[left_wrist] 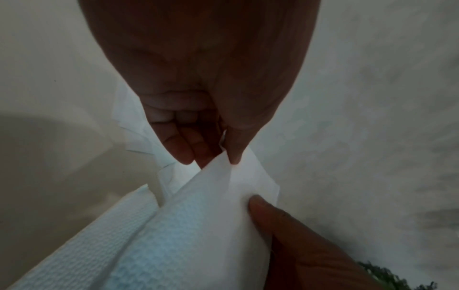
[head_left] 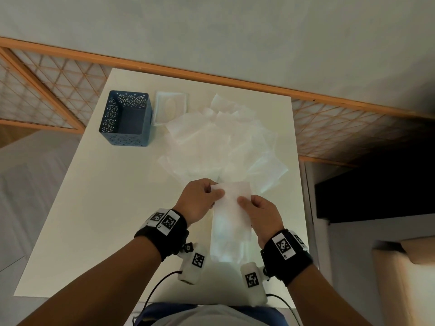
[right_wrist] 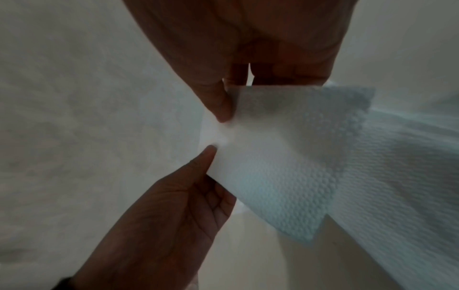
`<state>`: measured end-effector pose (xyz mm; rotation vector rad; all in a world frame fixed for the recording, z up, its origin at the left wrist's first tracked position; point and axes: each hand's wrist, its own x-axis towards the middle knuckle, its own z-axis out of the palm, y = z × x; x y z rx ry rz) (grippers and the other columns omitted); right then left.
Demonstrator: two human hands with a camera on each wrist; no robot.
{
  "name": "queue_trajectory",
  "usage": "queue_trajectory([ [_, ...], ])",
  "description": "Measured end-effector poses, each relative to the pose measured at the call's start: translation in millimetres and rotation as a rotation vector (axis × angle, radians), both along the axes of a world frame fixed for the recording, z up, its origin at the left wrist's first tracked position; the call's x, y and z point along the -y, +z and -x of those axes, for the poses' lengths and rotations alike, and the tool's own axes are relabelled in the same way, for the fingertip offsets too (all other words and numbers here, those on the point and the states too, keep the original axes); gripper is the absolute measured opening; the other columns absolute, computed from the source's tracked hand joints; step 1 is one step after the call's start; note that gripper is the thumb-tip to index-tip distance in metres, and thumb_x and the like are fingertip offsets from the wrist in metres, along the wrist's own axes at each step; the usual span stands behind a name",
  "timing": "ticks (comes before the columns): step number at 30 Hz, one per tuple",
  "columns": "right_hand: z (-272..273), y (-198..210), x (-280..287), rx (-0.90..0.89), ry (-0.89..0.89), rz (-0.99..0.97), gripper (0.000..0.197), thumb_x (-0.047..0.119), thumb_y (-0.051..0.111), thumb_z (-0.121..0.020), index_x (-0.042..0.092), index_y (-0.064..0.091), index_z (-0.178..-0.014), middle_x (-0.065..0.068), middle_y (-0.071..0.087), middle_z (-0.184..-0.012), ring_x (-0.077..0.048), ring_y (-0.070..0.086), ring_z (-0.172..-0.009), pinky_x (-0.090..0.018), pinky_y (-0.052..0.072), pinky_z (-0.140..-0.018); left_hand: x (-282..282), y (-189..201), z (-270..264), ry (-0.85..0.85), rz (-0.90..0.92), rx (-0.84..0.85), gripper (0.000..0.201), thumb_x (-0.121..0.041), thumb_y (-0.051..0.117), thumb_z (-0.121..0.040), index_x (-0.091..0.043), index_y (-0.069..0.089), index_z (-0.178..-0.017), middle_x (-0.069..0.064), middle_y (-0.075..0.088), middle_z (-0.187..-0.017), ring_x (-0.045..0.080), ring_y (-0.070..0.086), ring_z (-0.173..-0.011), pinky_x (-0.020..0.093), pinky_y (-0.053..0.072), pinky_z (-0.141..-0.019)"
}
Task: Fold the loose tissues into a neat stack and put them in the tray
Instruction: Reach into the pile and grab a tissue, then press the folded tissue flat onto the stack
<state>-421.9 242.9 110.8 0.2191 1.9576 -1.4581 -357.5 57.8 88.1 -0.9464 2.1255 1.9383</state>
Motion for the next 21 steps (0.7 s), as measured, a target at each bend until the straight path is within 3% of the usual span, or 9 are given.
queue_trajectory([
  [4, -12, -21, -19, -0.007, 0.011, -0.107, 0.009, 0.02, 0.071, -0.096, 0.013, 0.075, -0.094, -0.005, 0.079, -0.089, -0.029, 0.074, -0.082, -0.044, 0.062, -0.074, -7, -16, 0, -0.04, 0.007, 0.038, 0.017, -0.02, 0.079, -0.092, -0.015, 0.07, -0.106, 0.012, 0.075, -0.1, 0.029, 0.074, -0.085, 0.047, 0.062, -0.08],
  [6, -15, -31, -26, -0.045, 0.047, -0.2, 0.008, 0.022, 0.073, -0.094, 0.014, 0.072, -0.094, -0.004, 0.077, -0.087, -0.024, 0.07, -0.072, -0.036, 0.058, -0.062, -11, -27, -2, -0.086, 0.05, 0.084, 0.02, -0.024, 0.081, -0.088, -0.017, 0.069, -0.103, 0.008, 0.074, -0.098, 0.031, 0.073, -0.088, 0.048, 0.062, -0.08],
  [9, -20, -46, -32, -0.068, 0.108, -0.296, 0.011, 0.023, 0.073, -0.092, 0.013, 0.068, -0.091, -0.004, 0.075, -0.084, -0.02, 0.068, -0.067, -0.032, 0.052, -0.059, -16, -45, -7, -0.144, 0.123, 0.157, 0.024, -0.03, 0.082, -0.083, -0.023, 0.066, -0.099, 0.002, 0.07, -0.093, 0.022, 0.068, -0.081, 0.043, 0.06, -0.079],
  [12, -23, -60, -33, -0.082, 0.156, -0.356, 0.012, 0.026, 0.074, -0.09, 0.016, 0.069, -0.087, -0.001, 0.074, -0.081, -0.024, 0.072, -0.074, -0.039, 0.061, -0.071, -20, -58, -12, -0.141, 0.177, 0.211, 0.026, -0.03, 0.083, -0.084, -0.024, 0.064, -0.102, -0.002, 0.068, -0.095, 0.017, 0.066, -0.079, 0.03, 0.053, -0.072],
  [15, -23, -70, -33, -0.098, 0.188, -0.405, 0.013, 0.03, 0.074, -0.091, 0.019, 0.069, -0.087, 0.002, 0.074, -0.083, -0.023, 0.072, -0.079, -0.039, 0.061, -0.079, -22, -63, -15, -0.099, 0.21, 0.24, 0.025, -0.028, 0.081, -0.086, -0.022, 0.063, -0.102, -0.003, 0.067, -0.097, 0.016, 0.067, -0.085, 0.027, 0.05, -0.07],
  [21, -19, -73, -33, -0.092, 0.202, -0.479, 0.017, 0.033, 0.07, -0.096, 0.018, 0.066, -0.089, 0.004, 0.068, -0.082, -0.014, 0.062, -0.073, -0.026, 0.046, -0.062, -27, -67, -14, -0.056, 0.224, 0.24, 0.025, -0.028, 0.081, -0.086, -0.022, 0.063, -0.101, -0.004, 0.069, -0.096, 0.016, 0.069, -0.088, 0.027, 0.051, -0.072],
])
